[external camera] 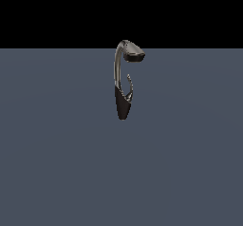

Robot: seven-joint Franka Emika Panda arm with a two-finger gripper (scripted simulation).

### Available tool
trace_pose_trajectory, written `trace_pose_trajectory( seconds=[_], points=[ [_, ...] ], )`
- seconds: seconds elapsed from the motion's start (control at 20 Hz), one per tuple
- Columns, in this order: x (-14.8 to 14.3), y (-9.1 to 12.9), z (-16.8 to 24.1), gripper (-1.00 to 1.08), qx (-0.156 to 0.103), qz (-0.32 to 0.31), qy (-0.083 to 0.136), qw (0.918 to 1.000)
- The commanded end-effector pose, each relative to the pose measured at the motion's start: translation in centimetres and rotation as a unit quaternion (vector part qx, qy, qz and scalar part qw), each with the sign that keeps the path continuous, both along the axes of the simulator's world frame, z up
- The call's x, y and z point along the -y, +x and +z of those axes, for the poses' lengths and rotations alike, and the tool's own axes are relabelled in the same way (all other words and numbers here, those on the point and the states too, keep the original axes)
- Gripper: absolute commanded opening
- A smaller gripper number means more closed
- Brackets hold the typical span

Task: Turn on the faucet by rotating a designated handle.

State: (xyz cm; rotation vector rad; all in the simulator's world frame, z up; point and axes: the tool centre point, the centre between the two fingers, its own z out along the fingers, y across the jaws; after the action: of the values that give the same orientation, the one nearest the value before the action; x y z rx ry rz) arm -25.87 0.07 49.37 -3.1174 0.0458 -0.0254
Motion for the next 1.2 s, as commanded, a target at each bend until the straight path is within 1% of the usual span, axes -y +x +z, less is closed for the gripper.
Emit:
trace_pose_trajectory(
  seconds=[0.0,0.15,0.45,0.7,0.9,1.15],
  points=[
    [0.0,0.0,0.0,-1.0,0.0,0.0,0.0,1.0],
    [-0.4,0.0,0.1,-1.0,0.001,0.005,0.001,1.0],
    [-2.1,0.1,0.7,-1.0,0.006,0.029,0.007,0.9995],
    [-2.1,0.2,0.7,-1.0,0.005,0.027,0.007,0.9996],
    [-2.3,0.8,0.6,-1.0,0.001,0.019,0.013,0.9997],
    [-2.5,2.3,0.5,-1.0,-0.01,-0.002,0.027,0.9996]
  ],
)
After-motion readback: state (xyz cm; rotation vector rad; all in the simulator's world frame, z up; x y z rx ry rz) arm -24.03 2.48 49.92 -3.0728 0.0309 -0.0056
